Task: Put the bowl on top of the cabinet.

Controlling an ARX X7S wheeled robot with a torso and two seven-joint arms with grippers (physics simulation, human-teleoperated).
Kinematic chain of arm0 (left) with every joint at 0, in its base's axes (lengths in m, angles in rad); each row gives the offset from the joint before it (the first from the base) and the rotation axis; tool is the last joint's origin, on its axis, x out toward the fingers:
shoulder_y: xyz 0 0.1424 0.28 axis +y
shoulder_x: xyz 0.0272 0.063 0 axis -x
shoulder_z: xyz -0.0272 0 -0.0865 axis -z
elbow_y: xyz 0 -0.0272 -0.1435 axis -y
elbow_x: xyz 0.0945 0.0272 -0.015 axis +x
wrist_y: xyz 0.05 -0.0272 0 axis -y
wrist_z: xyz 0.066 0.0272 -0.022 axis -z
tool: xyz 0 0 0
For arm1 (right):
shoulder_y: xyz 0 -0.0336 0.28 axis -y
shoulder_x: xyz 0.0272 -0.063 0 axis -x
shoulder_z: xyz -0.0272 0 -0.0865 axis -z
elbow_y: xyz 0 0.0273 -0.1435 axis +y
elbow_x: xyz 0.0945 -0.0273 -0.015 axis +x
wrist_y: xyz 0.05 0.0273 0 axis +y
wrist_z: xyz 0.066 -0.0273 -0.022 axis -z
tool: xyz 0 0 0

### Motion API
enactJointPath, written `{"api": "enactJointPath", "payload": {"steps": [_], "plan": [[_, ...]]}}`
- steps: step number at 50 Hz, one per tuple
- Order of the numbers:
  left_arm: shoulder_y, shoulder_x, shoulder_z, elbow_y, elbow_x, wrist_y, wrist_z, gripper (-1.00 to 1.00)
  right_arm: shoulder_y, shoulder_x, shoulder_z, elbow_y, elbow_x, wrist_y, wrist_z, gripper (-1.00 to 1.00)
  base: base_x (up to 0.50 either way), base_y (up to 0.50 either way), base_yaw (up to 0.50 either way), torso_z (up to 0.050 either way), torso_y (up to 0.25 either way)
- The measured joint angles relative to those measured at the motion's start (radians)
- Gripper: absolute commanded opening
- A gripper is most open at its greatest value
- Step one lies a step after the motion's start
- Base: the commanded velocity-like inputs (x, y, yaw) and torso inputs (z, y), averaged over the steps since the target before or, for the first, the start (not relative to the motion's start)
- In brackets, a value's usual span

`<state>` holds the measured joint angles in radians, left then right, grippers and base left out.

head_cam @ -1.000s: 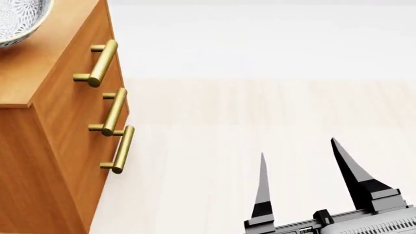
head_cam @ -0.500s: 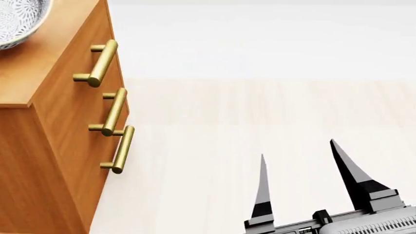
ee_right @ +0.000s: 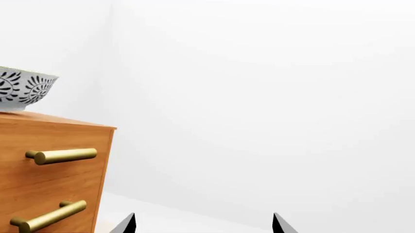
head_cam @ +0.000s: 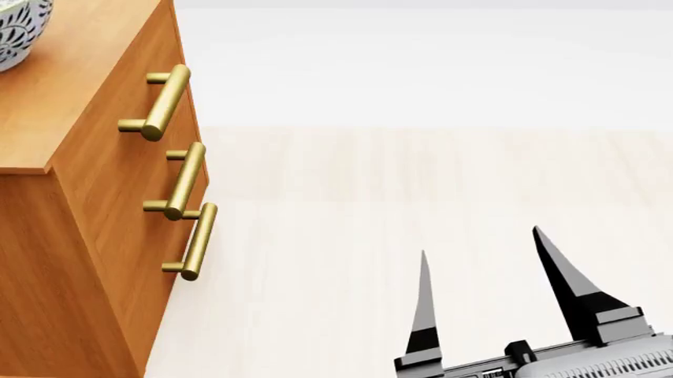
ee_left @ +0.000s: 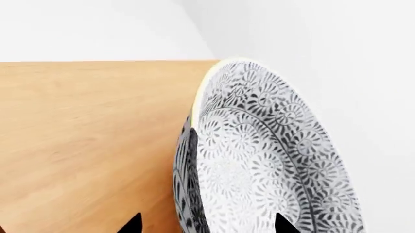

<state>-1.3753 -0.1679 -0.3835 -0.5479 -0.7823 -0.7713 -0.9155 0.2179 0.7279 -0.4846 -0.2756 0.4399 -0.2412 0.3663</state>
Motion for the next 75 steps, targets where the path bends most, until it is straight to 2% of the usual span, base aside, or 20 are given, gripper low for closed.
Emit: {"api": "enactJointPath", "payload": {"steps": [11,29,75], "plan": [[0.014,-0.005,0.007,0.064,-0.017,-0.028,-0.047,1.00,0.001,-0.004,-0.002,0.005,-0.002,-0.001,-0.004,1.00,0.00,0.00,0.00,0.000,0.000],[0.016,-0.004,0.020,0.301,-0.055,-0.143,-0.205,1.00,0.004,-0.002,-0.003,-0.012,-0.006,0.011,-0.002,1.00,0.00,0.00,0.00,0.000,0.000],[-0.085,-0.010,0.147,0.670,-0.147,-0.379,-0.392,1.00,0.003,-0.001,-0.002,-0.028,-0.008,0.015,-0.004,1.00,0.00,0.00,0.00,0.000,0.000]]}}
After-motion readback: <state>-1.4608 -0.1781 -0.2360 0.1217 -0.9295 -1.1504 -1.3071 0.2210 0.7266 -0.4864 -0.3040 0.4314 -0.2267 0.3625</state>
